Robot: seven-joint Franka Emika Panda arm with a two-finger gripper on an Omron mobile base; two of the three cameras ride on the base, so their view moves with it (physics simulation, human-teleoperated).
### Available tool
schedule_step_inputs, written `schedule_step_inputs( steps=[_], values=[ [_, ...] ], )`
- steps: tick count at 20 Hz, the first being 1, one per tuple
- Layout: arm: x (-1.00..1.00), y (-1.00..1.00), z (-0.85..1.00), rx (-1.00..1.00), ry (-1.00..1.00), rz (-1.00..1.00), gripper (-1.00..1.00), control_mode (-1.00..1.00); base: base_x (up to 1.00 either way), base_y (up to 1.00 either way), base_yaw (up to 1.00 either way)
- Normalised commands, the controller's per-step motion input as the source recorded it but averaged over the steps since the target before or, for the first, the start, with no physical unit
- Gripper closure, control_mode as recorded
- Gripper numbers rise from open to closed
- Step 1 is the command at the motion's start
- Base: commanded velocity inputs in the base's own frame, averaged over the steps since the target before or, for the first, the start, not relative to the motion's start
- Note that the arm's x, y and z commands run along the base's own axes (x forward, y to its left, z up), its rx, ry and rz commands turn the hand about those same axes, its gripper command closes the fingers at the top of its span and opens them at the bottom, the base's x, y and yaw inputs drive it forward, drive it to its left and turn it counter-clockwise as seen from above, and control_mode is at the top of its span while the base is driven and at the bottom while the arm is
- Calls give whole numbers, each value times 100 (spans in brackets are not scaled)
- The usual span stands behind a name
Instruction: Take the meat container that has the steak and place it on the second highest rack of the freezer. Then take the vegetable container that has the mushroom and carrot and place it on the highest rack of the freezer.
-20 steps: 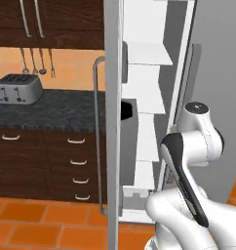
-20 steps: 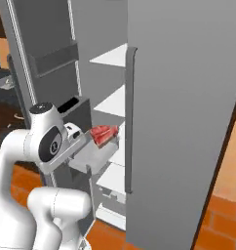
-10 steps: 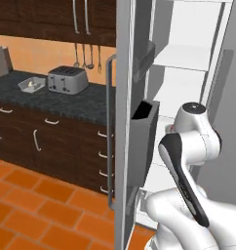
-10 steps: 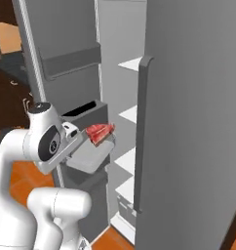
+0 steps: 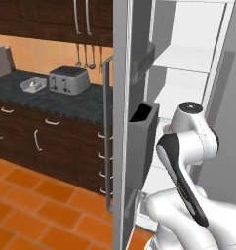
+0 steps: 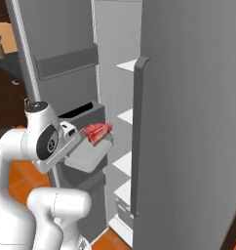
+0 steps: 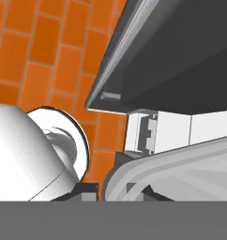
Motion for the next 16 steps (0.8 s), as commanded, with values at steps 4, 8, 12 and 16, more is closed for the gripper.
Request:
schedule_step_inputs(
  steps=[4, 8, 12, 16],
  values=[
    [0, 0, 0, 0, 0, 0, 100, 100, 38, -39, -18],
    [0, 0, 0, 0, 0, 0, 100, 100, 56, -14, -20],
    [0, 0, 0, 0, 0, 0, 100, 100, 54, 0, -7],
    [0, 0, 0, 0, 0, 0, 100, 100, 36, 15, -2]
  ],
)
